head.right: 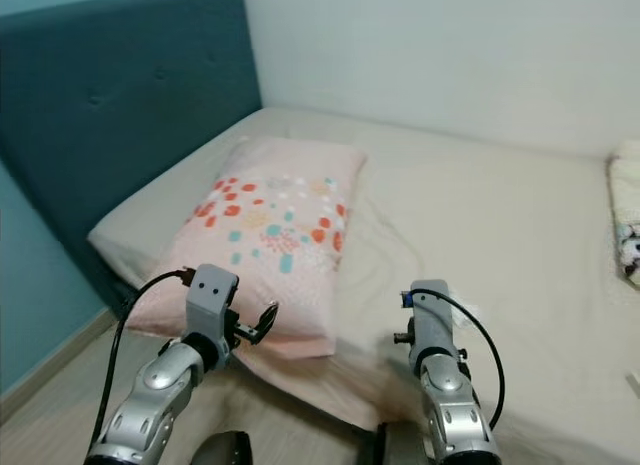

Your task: Clean up the room

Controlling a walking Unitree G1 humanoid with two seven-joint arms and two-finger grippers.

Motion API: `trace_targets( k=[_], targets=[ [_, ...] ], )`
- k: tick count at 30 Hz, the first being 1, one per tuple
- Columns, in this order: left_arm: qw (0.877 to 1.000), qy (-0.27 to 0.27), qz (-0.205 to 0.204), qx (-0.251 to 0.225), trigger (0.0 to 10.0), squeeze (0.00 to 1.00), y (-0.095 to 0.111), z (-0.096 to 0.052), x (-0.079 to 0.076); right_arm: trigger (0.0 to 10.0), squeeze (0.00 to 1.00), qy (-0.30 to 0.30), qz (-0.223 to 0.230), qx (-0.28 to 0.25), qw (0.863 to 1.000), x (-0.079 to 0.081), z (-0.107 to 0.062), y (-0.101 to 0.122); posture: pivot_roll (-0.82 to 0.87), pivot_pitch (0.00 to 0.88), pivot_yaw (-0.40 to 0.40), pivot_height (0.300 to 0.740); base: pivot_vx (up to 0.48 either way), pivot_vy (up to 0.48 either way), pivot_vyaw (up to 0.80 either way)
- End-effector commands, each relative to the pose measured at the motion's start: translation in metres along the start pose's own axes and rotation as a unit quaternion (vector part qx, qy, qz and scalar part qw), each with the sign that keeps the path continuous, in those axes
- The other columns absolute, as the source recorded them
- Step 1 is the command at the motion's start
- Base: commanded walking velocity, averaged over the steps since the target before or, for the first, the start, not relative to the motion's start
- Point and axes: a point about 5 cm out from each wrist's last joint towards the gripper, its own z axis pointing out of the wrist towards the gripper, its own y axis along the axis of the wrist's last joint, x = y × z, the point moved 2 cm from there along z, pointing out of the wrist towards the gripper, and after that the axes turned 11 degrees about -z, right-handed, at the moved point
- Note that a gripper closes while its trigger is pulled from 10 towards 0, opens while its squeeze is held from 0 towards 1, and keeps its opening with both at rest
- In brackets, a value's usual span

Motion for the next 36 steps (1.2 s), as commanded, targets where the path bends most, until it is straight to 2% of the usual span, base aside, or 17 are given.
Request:
trace_targets(
  k=[1, 3, 4, 5, 10, 15, 17, 18, 21, 22, 23, 24, 32, 34, 36],
  targets=[
    [1.0, -0.01, 0.006, -0.018, 10.0, 0.0, 0.009, 0.002, -0.003, 10.0, 0.0, -0.014, 0.001, -0.012, 1.0, -0.003, 0.002, 0.005, -0.02, 0.005, -0.006, 0.575, 0.0, 0.0, 0.0],
    [1.0, -0.012, 0.004, -0.022, 10.0, 0.0, 0.011, 0.002, -0.004, 10.0, 0.0, -0.021, 0.003, -0.017, 1.0, -0.005, 0.004, 0.007, -0.02, 0.007, -0.01, 0.575, 0.0, 0.0, 0.0],
    [0.999, -0.015, 0.003, -0.029, 10.0, 0.0, 0.013, 0.002, -0.004, 10.0, 0.1, -0.03, 0.007, -0.022, 0.999, -0.007, 0.006, 0.01, -0.02, 0.009, -0.01, 0.575, 0.0, 0.0, 0.0],
    [0.999, -0.018, -0.001, -0.04, 10.0, 0.0, 0.017, 0.002, -0.004, 10.0, 1.0, -0.039, 0.012, -0.026, 0.999, -0.008, 0.009, 0.012, -0.01, 0.019, -0.013, 0.575, 0.0, 0.0, 0.0],
    [0.997, -0.036, -0.005, -0.062, 10.0, 0.0, 0.026, -0.002, -0.007, 10.0, 1.0, -0.064, 0.016, -0.02, 0.998, -0.013, 0.02, 0.012, 0.01, 0.044, -0.017, 0.575, 0.0, 0.0, 0.0],
    [0.996, -0.055, -0.001, -0.07, 10.0, 0.0, 0.03, -0.008, -0.01, 10.0, 1.0, -0.091, 0.006, -0.006, 0.996, -0.025, 0.029, 0.01, 0.02, 0.065, -0.018, 0.575, 0.0, 0.0, 0.0],
    [0.995, -0.064, 0.001, -0.072, 10.0, 0.0, 0.031, -0.013, -0.011, 10.0, 1.0, -0.108, 0.011, 0.007, 0.994, -0.038, 0.035, 0.011, 0.05, 0.087, -0.024, 0.575, 0.0, 0.0, 0.0],
    [0.995, -0.064, 0.001, -0.072, 10.0, 0.0, 0.031, -0.013, -0.011, 10.0, 1.0, -0.108, 0.011, 0.007, 0.994, -0.038, 0.035, 0.011, 0.05, 0.087, -0.024, 0.575, 0.0, 0.0, 0.0],
    [0.995, -0.067, 0.002, -0.074, 10.0, 0.0, 0.033, -0.016, -0.011, 10.0, 1.0, -0.118, 0.026, 0.005, 0.993, -0.046, 0.039, 0.014, 0.06, 0.098, -0.024, 0.575, 0.0, 0.0, 0.0],
    [0.995, -0.069, 0.002, -0.078, 10.0, 0.0, 0.036, -0.02, -0.011, 10.0, 1.0, -0.121, 0.05, -0.007, 0.991, -0.053, 0.041, 0.02, 0.08, 0.119, -0.027, 0.575, 0.0, 0.0, 0.0],
    [0.995, -0.069, 0.002, -0.078, 10.0, 0.0, 0.036, -0.02, -0.011, 10.0, 1.0, -0.121, 0.05, -0.007, 0.991, -0.053, 0.041, 0.02, 0.08, 0.119, -0.027, 0.575, 0.0, 0.0, 0.0],
    [0.994, -0.071, 0.004, -0.082, 10.0, 0.0, 0.04, -0.024, -0.011, 10.0, 1.0, -0.126, 0.066, -0.013, 0.99, -0.06, 0.044, 0.024, 0.1, 0.138, -0.027, 0.575, 0.0, 0.0, 0.0],
    [0.992, -0.085, 0.02, -0.087, 10.0, 0.0, 0.049, -0.033, -0.014, 10.0, 1.0, -0.125, 0.088, -0.018, 0.988, -0.067, 0.047, 0.029, 0.15, 0.198, -0.016, 0.575, 0.0, 0.0, 0.0],
    [0.991, -0.099, 0.028, -0.088, 10.0, 0.0, 0.052, -0.038, -0.016, 10.0, 1.0, -0.123, 0.092, -0.02, 0.988, -0.068, 0.048, 0.031, 0.17, 0.22, -0.005, 0.575, 0.0, 0.0, 0.0],
    [0.983, -0.16, 0.042, -0.081, 10.0, 0.0, 0.06, -0.053, -0.028, 10.0, 1.0, -0.123, 0.102, -0.024, 0.987, -0.07, 0.049, 0.035, 0.22, 0.259, 0.019, 0.575, 0.0, 0.0, 0.0]
  ],
)
